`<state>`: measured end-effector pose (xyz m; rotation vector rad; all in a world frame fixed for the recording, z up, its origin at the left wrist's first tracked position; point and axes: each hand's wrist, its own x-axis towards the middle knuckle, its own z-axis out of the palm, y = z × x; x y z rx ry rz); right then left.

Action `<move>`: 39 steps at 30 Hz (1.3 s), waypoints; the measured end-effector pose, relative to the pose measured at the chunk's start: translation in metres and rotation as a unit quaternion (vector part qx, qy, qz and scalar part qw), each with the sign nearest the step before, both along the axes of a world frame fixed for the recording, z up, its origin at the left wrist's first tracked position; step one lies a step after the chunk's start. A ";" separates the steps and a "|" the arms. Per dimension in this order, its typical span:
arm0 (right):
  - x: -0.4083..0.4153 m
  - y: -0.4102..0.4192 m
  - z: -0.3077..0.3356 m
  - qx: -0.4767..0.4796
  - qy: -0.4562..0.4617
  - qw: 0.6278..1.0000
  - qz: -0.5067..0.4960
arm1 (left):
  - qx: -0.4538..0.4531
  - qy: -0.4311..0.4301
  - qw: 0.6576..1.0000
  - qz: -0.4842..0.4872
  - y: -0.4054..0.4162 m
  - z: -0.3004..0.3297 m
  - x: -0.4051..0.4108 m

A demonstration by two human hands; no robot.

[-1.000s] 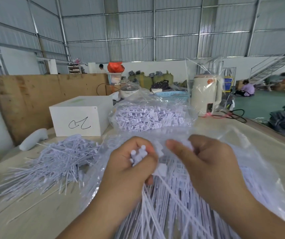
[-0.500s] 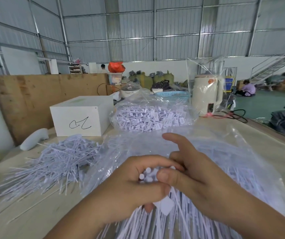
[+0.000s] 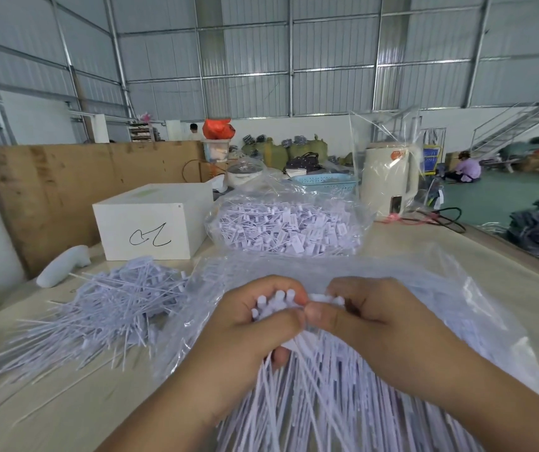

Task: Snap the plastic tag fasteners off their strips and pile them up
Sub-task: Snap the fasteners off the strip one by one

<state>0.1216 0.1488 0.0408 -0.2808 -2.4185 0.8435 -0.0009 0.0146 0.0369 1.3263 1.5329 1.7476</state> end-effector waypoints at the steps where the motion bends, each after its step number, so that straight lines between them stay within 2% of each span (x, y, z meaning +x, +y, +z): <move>1: -0.001 -0.003 0.000 -0.006 0.013 1.000 -0.014 | 0.013 -0.009 1.000 0.008 0.001 -0.001 0.001; 6: -0.009 -0.017 -0.004 -0.001 0.086 0.991 -0.105 | 0.065 -0.042 0.995 0.069 0.006 -0.005 0.002; 8: -0.005 -0.011 0.001 -0.037 0.164 0.974 -0.149 | 0.072 -0.057 0.992 0.088 0.005 -0.006 0.001; 10: 0.002 -0.003 0.006 -0.080 0.203 0.968 -0.125 | 0.067 -0.064 0.992 0.091 0.003 -0.005 0.000; 12: 0.006 -0.001 0.007 -0.109 0.172 0.978 -0.047 | 0.050 -0.058 0.994 0.077 0.002 -0.003 -0.001; 15: 0.002 -0.004 -0.002 -0.112 0.065 0.988 0.081 | 0.010 -0.020 1.000 0.007 0.000 0.000 0.002; 18: -0.003 -0.003 -0.011 -0.104 0.025 0.985 0.134 | -0.034 0.022 0.998 -0.048 -0.004 -0.001 -0.002; 24: -0.004 -0.005 -0.010 -0.075 0.002 0.985 0.153 | -0.151 0.095 0.971 -0.159 -0.010 0.003 -0.022; 28: -0.004 -0.006 -0.008 -0.087 -0.021 0.983 0.162 | -0.177 0.100 0.960 -0.194 -0.009 0.001 -0.022; 35: 0.004 0.004 0.001 -0.091 -0.062 0.985 0.132 | -0.097 0.070 0.985 -0.121 -0.012 0.005 -0.019; 39: 0.000 0.004 0.001 -0.041 0.001 0.998 0.050 | -0.060 0.042 0.996 -0.051 -0.008 0.004 -0.008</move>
